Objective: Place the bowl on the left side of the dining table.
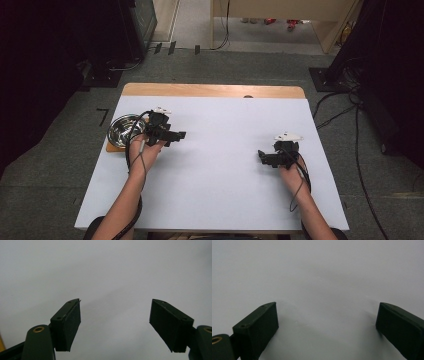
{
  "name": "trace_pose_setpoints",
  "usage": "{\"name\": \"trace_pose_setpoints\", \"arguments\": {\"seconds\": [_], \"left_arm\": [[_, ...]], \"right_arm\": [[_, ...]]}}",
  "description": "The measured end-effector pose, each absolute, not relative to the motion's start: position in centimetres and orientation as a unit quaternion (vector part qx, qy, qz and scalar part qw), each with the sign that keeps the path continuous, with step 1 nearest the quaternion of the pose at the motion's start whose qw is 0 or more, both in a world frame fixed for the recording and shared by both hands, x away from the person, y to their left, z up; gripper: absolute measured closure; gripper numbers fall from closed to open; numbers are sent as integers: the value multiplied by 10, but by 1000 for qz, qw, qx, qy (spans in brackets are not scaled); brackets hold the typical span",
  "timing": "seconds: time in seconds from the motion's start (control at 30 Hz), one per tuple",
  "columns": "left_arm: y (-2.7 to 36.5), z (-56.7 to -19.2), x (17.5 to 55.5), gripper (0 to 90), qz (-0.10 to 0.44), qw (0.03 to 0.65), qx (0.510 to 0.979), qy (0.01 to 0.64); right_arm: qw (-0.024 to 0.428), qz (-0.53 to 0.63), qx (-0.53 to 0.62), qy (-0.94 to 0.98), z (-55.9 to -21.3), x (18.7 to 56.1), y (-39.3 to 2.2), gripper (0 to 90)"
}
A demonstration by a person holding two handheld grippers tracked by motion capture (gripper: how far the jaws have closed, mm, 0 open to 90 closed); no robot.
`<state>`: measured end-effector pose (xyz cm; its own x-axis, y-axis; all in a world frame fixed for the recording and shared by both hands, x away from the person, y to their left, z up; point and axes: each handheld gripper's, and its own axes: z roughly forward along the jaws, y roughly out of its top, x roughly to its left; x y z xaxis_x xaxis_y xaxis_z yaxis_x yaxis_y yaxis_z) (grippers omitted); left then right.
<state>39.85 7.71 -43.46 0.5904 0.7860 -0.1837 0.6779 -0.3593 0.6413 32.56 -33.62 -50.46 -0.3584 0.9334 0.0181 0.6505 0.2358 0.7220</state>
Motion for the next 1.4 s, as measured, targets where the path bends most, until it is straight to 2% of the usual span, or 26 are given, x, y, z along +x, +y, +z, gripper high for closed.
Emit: {"name": "trace_pose_setpoints", "arguments": {"seconds": [0.4,0.53,0.83,1.13,1.4], "left_arm": [[52,-445,392,255,74,346,839,413],[40,-448,390,255,56,351,843,404],[9,-456,377,255,74,358,856,367],[-13,-468,366,255,63,362,868,333],[-28,-479,359,253,86,358,876,312]], "right_arm": [[216,328,524,756,-505,326,-336,40],[216,328,524,756,-505,326,-336,40],[215,328,523,756,-505,326,-336,40],[215,328,523,756,-505,326,-336,40],[215,328,523,756,-505,326,-336,40]]}}
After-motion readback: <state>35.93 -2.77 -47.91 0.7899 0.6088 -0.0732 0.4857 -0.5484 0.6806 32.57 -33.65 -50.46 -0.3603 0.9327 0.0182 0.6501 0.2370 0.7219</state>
